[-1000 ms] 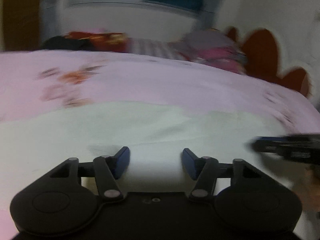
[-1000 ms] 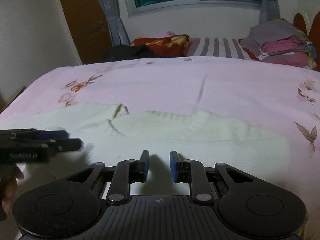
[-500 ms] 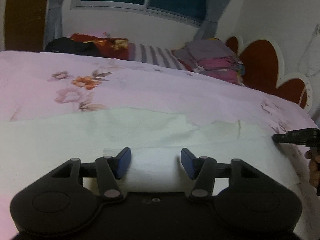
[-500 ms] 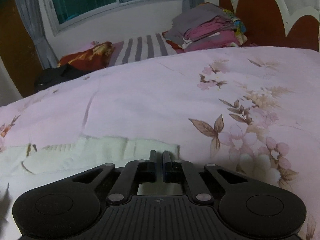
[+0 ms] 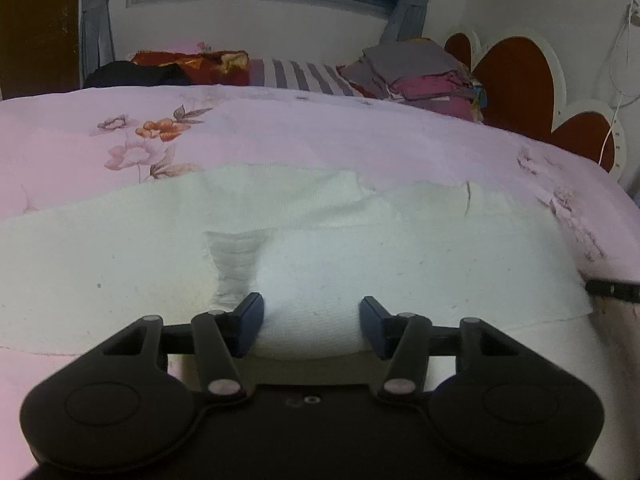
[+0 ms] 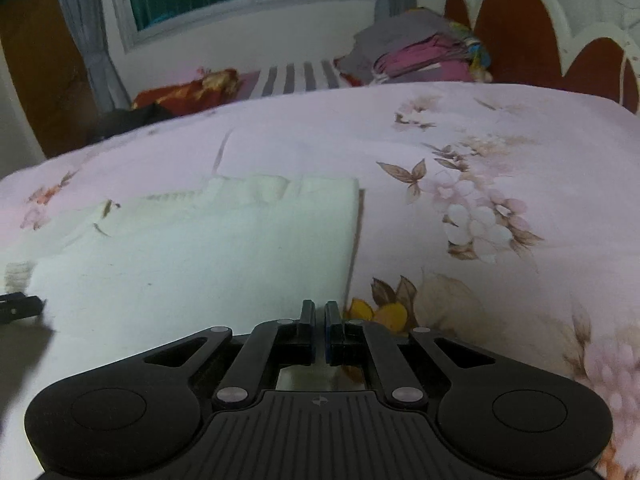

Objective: Fold small clothes

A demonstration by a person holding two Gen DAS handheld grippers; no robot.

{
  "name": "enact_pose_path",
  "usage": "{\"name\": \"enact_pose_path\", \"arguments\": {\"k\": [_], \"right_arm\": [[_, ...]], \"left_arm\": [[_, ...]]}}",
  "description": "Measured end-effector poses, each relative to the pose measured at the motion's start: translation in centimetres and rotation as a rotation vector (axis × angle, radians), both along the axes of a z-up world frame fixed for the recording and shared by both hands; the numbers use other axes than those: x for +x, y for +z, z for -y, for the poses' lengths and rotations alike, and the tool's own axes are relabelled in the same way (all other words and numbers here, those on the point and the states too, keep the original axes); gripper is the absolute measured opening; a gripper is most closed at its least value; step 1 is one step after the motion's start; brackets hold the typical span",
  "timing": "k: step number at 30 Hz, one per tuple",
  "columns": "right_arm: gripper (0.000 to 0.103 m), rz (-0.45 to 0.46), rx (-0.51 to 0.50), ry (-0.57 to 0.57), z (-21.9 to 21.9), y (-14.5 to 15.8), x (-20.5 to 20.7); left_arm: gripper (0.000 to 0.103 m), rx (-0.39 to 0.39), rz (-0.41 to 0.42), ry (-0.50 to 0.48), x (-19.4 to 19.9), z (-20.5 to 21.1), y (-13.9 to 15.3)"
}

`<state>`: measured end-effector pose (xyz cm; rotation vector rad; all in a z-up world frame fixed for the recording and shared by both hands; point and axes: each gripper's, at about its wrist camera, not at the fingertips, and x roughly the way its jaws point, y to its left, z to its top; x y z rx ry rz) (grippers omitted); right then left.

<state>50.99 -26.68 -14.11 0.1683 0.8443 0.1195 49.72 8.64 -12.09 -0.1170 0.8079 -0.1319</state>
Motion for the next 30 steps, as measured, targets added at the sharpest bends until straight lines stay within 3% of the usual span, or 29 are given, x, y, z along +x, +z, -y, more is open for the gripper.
{"name": "enact_pose_path", "arguments": {"k": [2,3,8,10,16,18,21,22,23,24,25,26,27,29,30], "right_arm": [[0.002,-0.036,0.016,0.002,-0.1,-0.7,-0.2],[0.002,-0.044,0.001,0.006,-0.2,-1.0,-0.1],[0.003,-0.004,-0.003,-0.005,-0.4,0.5,-0.3],[0.002,-0.088,-0.002,0.007,-0.6,-0.8,0.3],[0.003,-0.032,-0.004,-0.006,-0.8,-0.1,0.0],[0.002,-0.084,-0.015,-0.005,-1.1,-0.9,0.3],[0.003,-0.075,-0.042,-0.005,-1.7,-0.3,0.4],[0.003,-0.055,-0.025,-0.011,-1.7,0.1,0.2],[0.003,-0.035,-0.012,-0.018,-1.7,0.4,-0.2],[0.006,-0.019,-0.004,-0.031,-1.7,0.7,-0.5],[0.026,-0.009,0.002,-0.039,-1.8,0.9,-0.8],[0.057,0.001,0.012,-0.043,-1.9,1.1,-1.2],[0.062,0.019,0.016,-0.049,-2.1,1.3,-1.5],[0.062,0.055,0.027,-0.038,-2.4,1.6,-2.4],[0.062,0.054,0.033,-0.032,-2.6,1.8,-2.6]], "left_arm": [[0.054,-0.033,0.016,0.009,-0.1,-0.3,0.0],[0.054,-0.027,-0.019,0.011,0.3,-0.4,-0.5],[0.059,-0.023,0.017,0.057,-0.4,-1.2,0.2],[0.058,-0.022,-0.017,0.063,-0.3,-2.0,-0.5],[0.059,0.020,-0.026,0.066,-0.3,-3.2,-0.4],[0.058,-0.002,-0.027,0.072,-0.4,-3.9,-0.7],[0.060,-0.021,-0.031,0.084,-0.9,-4.8,-0.1],[0.069,-0.029,-0.026,0.094,-1.3,-5.3,0.1],[0.085,-0.034,-0.012,0.118,-1.9,-6.1,0.4],[0.091,-0.031,0.009,0.155,-2.5,-7.1,0.7],[0.094,-0.033,0.033,0.199,-3.4,-8.4,1.0],[0.092,-0.048,0.050,0.240,-4.2,-10.0,1.2],[0.090,-0.076,0.060,0.292,-5.2,-12.2,1.3],[0.070,-0.141,0.078,0.413,-7.4,-16.9,1.2],[0.068,-0.169,0.077,0.474,-8.3,-19.2,1.1]]}}
